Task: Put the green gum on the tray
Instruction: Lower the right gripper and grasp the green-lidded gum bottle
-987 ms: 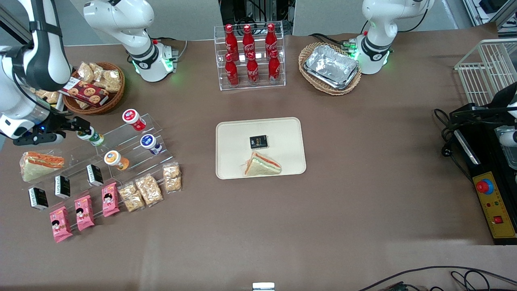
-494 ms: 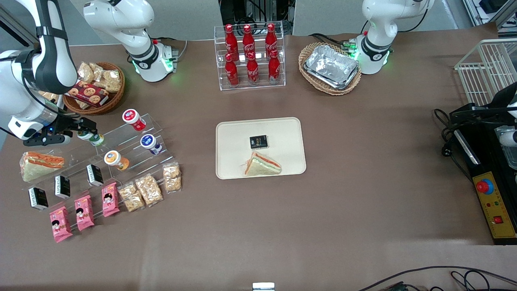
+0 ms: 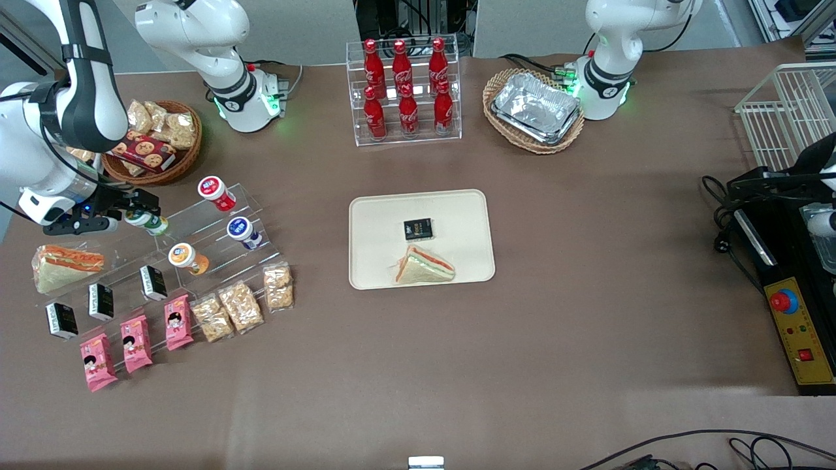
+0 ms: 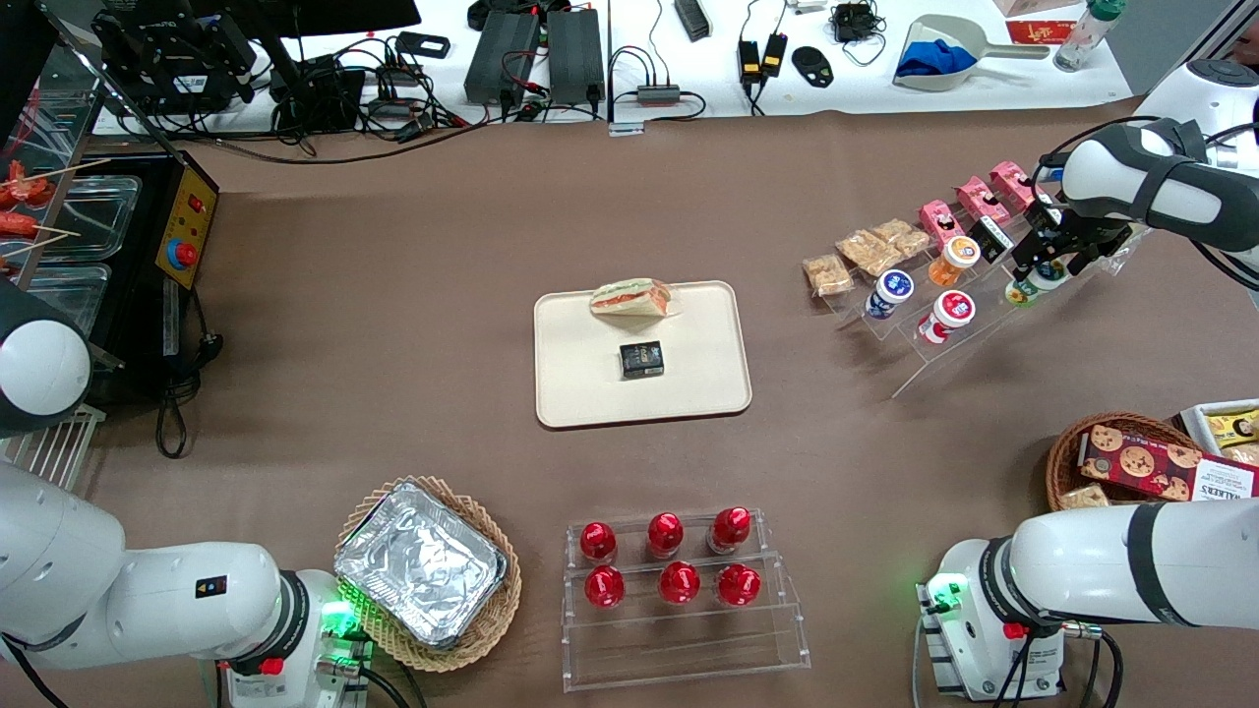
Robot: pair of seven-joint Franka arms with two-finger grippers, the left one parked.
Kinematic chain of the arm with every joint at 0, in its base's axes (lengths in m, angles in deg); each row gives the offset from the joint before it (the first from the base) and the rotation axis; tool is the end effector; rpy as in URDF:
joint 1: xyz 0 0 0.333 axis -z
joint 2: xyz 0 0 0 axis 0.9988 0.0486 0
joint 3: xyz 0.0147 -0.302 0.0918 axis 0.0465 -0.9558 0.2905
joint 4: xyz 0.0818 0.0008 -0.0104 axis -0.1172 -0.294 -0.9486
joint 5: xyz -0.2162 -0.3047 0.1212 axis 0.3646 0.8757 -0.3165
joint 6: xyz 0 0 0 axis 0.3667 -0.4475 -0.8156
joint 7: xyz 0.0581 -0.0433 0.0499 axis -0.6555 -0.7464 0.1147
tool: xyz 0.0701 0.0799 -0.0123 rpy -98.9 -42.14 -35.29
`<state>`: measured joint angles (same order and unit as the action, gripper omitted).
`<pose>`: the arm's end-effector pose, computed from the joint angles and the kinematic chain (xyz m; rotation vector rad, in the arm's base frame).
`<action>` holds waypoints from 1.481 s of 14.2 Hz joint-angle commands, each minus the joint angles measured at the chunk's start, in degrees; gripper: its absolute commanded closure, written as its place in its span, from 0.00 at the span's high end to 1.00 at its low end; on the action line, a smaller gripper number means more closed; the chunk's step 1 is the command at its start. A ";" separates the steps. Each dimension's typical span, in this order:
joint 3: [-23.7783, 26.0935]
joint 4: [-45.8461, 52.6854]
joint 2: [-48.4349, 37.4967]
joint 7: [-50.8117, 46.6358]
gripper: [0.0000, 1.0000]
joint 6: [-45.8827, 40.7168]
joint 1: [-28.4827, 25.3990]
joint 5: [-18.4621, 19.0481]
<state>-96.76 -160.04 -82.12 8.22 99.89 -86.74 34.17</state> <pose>0.4507 -0.1223 0.3771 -3.1263 -0.0958 0.1492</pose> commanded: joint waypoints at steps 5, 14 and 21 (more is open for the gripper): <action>-0.10 -1.82 -1.89 -0.96 0.62 1.17 -0.39 0.83; 0.16 6.32 -2.16 2.55 0.08 -5.47 -0.39 0.74; 1.30 27.43 -1.89 -1.28 0.05 -29.92 -6.27 -0.92</action>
<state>-96.06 -138.57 -84.94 10.30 76.36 -90.12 34.11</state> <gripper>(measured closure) 0.410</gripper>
